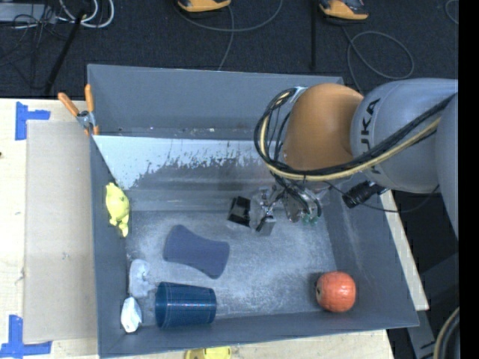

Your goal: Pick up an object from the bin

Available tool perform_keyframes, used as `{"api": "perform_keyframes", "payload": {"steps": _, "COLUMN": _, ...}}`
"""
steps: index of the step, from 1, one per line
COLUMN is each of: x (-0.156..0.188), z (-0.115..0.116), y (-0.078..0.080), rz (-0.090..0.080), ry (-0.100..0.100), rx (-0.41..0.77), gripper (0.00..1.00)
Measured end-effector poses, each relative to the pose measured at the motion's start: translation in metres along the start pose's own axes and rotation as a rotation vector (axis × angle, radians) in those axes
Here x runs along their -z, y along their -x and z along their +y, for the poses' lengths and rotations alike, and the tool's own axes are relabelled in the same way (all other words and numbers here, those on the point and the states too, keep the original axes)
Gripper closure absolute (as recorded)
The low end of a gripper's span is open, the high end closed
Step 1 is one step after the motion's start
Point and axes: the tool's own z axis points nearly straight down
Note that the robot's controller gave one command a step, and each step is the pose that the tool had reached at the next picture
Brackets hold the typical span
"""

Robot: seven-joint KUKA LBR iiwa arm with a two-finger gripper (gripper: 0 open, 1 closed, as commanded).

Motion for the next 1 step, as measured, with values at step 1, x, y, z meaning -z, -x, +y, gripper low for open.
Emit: {"api": "perform_keyframes", "payload": {"steps": 1, "x": 0.0292, "z": -0.0536, "y": -0.0066, "rz": -0.002, "ry": 0.003, "rx": -0.228, "gripper": 0.0}}
